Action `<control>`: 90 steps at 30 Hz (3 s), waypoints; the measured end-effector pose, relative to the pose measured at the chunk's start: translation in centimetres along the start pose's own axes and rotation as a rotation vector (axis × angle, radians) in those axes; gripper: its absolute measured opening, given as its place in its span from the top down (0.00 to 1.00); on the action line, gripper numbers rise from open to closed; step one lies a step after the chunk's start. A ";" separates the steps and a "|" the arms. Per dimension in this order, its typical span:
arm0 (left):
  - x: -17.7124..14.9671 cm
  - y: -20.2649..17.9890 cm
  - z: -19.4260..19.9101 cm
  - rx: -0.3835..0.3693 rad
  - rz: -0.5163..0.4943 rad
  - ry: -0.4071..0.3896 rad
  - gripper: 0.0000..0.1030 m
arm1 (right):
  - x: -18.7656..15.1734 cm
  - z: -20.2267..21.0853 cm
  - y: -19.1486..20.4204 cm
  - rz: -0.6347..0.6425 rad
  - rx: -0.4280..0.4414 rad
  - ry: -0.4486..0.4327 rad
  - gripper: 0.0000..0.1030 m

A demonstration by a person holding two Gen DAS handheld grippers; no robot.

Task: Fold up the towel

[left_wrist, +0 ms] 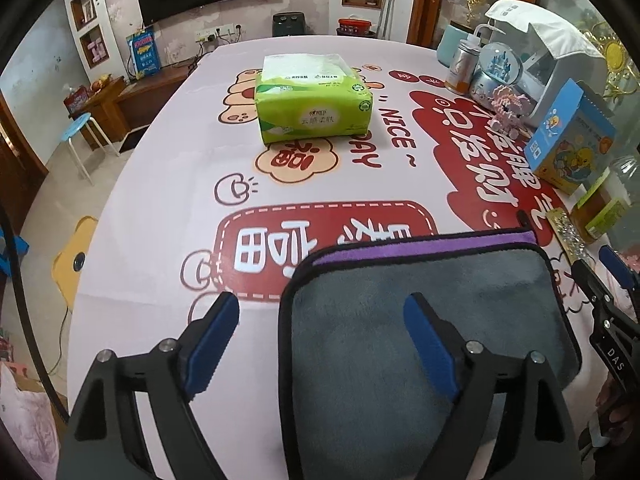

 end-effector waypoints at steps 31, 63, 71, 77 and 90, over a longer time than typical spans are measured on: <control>-11.1 1.9 12.7 -0.033 0.010 0.062 0.01 | -7.9 14.7 4.0 -0.040 0.234 0.098 0.01; -14.5 0.3 27.1 -0.026 0.037 -0.101 0.01 | -5.1 28.1 4.7 -0.197 0.242 0.210 0.01; -15.7 1.0 28.5 0.005 0.068 -0.138 0.01 | -5.5 29.1 4.9 -0.192 0.193 0.182 0.01; -16.2 0.9 29.4 0.049 0.068 -0.184 0.01 | -5.8 29.3 5.6 -0.168 0.190 0.174 0.01; -16.2 -0.3 29.9 0.077 0.051 -0.234 0.01 | -5.5 29.3 5.4 -0.139 0.179 0.147 0.01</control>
Point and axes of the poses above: each gripper's, at about its wrist camera, not at the fingertips, and z roughly against the way its jaws point, y to its left, x to its top, the point moved 8 cm from there along -z, roughly the way its jaws point, and after that the axes turned 14 degrees about z, right-handed, at the moved point
